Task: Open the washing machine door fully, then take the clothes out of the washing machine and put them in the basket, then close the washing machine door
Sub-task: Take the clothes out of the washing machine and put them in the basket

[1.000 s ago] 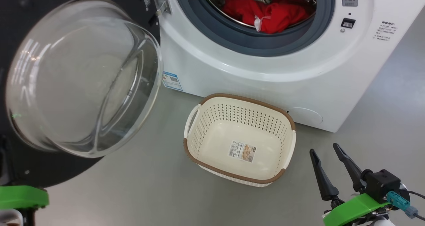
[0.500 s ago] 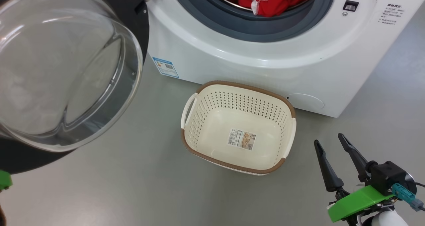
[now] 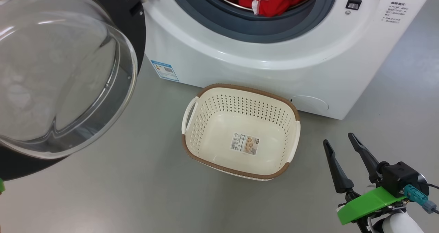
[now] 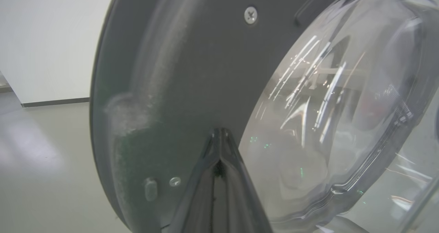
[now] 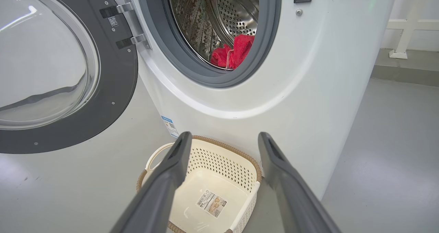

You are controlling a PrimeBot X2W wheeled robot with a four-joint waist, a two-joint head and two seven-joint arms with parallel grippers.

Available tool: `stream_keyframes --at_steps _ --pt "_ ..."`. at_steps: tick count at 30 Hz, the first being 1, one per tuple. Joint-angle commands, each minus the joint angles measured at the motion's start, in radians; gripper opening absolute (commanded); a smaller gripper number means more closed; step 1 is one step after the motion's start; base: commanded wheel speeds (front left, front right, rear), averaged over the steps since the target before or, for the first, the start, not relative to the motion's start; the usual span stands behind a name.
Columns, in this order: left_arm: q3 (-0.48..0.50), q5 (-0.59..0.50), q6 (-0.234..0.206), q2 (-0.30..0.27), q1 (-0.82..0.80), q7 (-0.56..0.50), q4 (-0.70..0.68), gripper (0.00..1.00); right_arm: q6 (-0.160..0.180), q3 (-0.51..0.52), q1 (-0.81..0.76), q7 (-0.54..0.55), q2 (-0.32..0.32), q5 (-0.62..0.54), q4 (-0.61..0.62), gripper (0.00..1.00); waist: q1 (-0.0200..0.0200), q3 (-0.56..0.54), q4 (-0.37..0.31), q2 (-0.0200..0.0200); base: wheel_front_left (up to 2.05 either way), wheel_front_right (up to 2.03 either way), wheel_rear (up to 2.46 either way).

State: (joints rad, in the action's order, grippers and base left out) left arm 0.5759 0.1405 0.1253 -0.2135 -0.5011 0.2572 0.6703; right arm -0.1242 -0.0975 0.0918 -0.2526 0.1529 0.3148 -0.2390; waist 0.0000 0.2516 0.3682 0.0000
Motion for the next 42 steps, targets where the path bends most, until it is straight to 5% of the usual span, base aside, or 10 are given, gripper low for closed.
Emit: stream_keyframes --at_steps 1,6,8,11,15,18,28,42 --pt "0.029 -0.009 0.005 -0.070 -0.015 0.005 -0.015 0.00 -0.007 -0.019 0.010 -0.009 -0.001 -0.002 0.019 1.00 0.0000 -0.016 0.000 0.0000 0.00 0.00 0.00" --pt "0.005 0.003 0.005 -0.056 0.013 0.005 -0.034 0.00 -0.007 -0.016 0.005 -0.009 -0.005 0.003 0.015 1.00 0.0000 -0.042 -0.001 0.0000 0.00 0.00 0.00" --pt "-0.013 0.016 0.005 -0.051 0.031 0.005 -0.050 0.15 -0.007 -0.016 0.003 -0.009 -0.006 0.005 0.014 1.00 0.0000 -0.052 -0.001 0.0000 0.00 0.00 0.00" --pt "-0.037 0.031 0.005 -0.044 0.053 0.005 -0.066 0.25 -0.007 -0.014 0.001 -0.009 -0.006 0.007 0.014 1.00 0.0000 -0.061 -0.001 0.0000 0.00 0.00 0.00" --pt "-0.077 0.057 0.005 -0.024 0.109 0.005 -0.114 0.52 -0.007 -0.012 -0.008 -0.009 -0.008 0.009 0.014 1.00 0.0000 -0.079 -0.002 0.0000 0.00 0.00 0.00" --pt "-0.112 0.069 0.005 -0.008 0.156 0.005 -0.155 1.00 -0.007 -0.009 -0.016 -0.009 -0.009 0.011 0.014 1.00 0.0000 -0.092 -0.004 0.0000 0.00 0.00 0.00" --pt "-0.218 0.146 0.005 0.060 0.297 0.005 -0.314 1.00 -0.007 0.003 -0.041 -0.009 -0.018 0.019 0.017 1.00 0.0000 -0.135 -0.035 0.0000 0.00 0.00 0.00" --pt "-0.413 0.205 0.005 0.052 0.379 0.005 -0.433 1.00 -0.007 0.066 -0.069 -0.009 -0.023 0.020 0.037 1.00 0.0000 -0.139 -0.121 0.0000 0.00 0.00 0.00"
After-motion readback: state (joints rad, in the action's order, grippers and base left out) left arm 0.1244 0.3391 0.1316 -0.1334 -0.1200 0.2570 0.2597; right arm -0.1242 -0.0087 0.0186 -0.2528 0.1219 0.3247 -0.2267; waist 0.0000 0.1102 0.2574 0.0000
